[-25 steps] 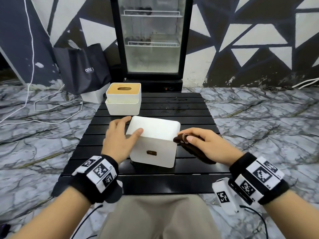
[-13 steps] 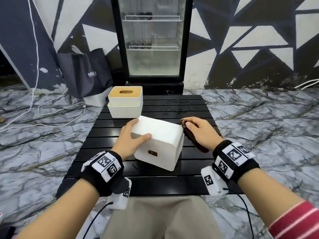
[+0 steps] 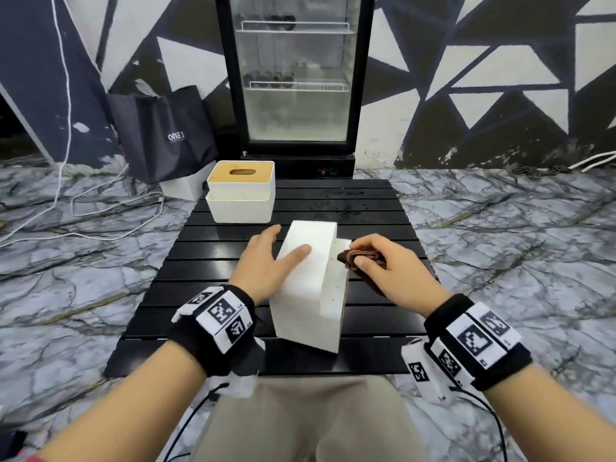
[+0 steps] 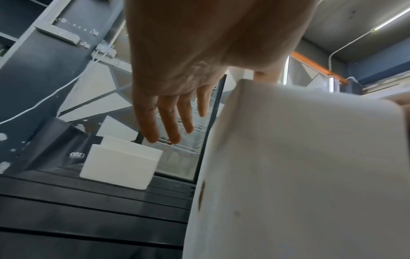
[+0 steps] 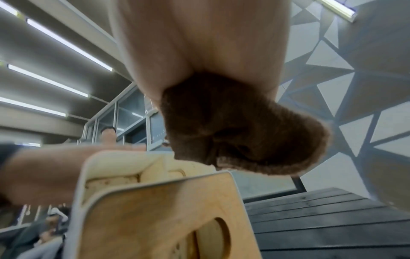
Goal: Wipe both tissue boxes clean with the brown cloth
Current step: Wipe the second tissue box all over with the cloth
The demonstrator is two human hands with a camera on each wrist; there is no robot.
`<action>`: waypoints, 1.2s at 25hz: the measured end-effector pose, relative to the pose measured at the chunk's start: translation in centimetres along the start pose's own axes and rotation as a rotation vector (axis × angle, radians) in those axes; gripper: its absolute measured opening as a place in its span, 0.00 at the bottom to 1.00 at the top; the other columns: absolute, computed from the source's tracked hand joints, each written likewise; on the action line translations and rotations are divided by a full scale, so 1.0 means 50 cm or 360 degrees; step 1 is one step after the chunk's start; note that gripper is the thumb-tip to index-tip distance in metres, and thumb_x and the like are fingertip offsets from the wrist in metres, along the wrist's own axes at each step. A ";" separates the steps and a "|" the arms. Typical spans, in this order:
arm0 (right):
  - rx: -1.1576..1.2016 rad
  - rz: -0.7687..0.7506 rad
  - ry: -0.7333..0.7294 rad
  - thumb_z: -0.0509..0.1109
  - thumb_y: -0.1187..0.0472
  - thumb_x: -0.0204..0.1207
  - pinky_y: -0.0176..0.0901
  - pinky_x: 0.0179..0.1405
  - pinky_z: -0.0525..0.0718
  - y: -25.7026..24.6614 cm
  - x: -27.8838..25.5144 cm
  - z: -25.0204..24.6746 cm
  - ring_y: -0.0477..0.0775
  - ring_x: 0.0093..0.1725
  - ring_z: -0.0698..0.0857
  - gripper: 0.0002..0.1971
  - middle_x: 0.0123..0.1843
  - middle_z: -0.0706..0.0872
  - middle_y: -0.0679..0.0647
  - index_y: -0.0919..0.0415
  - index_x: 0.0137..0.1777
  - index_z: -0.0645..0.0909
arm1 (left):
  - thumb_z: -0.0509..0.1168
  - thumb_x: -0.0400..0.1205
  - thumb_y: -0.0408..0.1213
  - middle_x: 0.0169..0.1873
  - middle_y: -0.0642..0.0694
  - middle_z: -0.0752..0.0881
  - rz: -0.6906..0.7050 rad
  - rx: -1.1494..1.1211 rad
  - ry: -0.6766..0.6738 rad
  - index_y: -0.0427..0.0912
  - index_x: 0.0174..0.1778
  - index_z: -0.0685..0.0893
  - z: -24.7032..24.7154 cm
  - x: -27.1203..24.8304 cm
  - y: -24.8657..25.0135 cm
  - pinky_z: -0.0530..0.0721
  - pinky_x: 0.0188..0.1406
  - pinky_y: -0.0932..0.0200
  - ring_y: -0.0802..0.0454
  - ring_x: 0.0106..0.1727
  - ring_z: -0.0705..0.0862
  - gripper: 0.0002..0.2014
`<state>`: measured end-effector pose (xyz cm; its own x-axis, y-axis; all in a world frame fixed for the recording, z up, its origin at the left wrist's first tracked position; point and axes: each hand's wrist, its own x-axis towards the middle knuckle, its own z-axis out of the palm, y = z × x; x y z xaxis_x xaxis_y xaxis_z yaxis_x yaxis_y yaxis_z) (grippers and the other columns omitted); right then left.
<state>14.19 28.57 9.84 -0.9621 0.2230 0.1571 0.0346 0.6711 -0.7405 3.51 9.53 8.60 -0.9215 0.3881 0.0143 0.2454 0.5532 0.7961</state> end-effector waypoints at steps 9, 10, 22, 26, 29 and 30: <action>-0.0016 -0.0060 0.0349 0.72 0.60 0.72 0.45 0.55 0.78 0.029 0.055 0.068 0.51 0.54 0.78 0.10 0.50 0.82 0.48 0.50 0.50 0.74 | 0.74 0.71 0.54 0.59 0.61 0.70 0.0175 0.0088 -0.0173 0.52 0.71 0.68 0.023 -0.007 0.034 0.65 0.56 0.61 0.61 0.65 0.68 0.34; -0.0002 -0.0080 0.0390 0.72 0.60 0.71 0.47 0.56 0.78 0.033 0.057 0.076 0.51 0.54 0.78 0.10 0.50 0.82 0.48 0.51 0.50 0.76 | 0.73 0.72 0.52 0.59 0.61 0.68 0.0204 0.0092 -0.0153 0.51 0.72 0.68 0.022 -0.006 0.035 0.64 0.56 0.62 0.62 0.64 0.67 0.34; 0.0067 -0.0306 0.0432 0.66 0.67 0.76 0.43 0.66 0.73 0.062 0.066 0.105 0.51 0.62 0.77 0.13 0.60 0.84 0.51 0.57 0.59 0.82 | 0.74 0.72 0.52 0.73 0.49 0.69 0.0182 0.0118 -0.0147 0.47 0.78 0.62 0.022 0.012 0.022 0.65 0.60 0.62 0.53 0.72 0.69 0.41; 0.0034 -0.0209 0.0448 0.64 0.66 0.77 0.35 0.61 0.70 0.060 0.092 0.104 0.48 0.61 0.76 0.14 0.61 0.83 0.52 0.57 0.61 0.81 | 0.74 0.72 0.50 0.73 0.50 0.69 0.0181 0.0084 -0.0119 0.47 0.78 0.62 0.024 0.010 0.021 0.65 0.61 0.62 0.52 0.72 0.69 0.41; 0.0042 -0.0250 0.0462 0.64 0.66 0.77 0.36 0.63 0.69 0.059 0.073 0.118 0.47 0.62 0.74 0.15 0.61 0.82 0.51 0.57 0.62 0.81 | 0.74 0.73 0.48 0.68 0.52 0.70 0.0204 0.0050 -0.0085 0.46 0.77 0.64 0.027 0.007 0.024 0.64 0.59 0.63 0.56 0.68 0.70 0.39; 0.0040 -0.0272 0.0446 0.65 0.66 0.77 0.38 0.65 0.69 0.059 0.062 0.123 0.47 0.63 0.74 0.15 0.62 0.82 0.51 0.57 0.62 0.80 | 0.74 0.73 0.48 0.66 0.53 0.70 0.0206 0.0044 -0.0083 0.46 0.77 0.64 0.027 0.008 0.024 0.64 0.59 0.63 0.57 0.66 0.69 0.38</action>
<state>9.65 26.90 4.13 -0.8412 0.2971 0.4517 -0.1311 0.6985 -0.7035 3.86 11.34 8.74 -0.8649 0.4949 0.0841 0.3703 0.5159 0.7725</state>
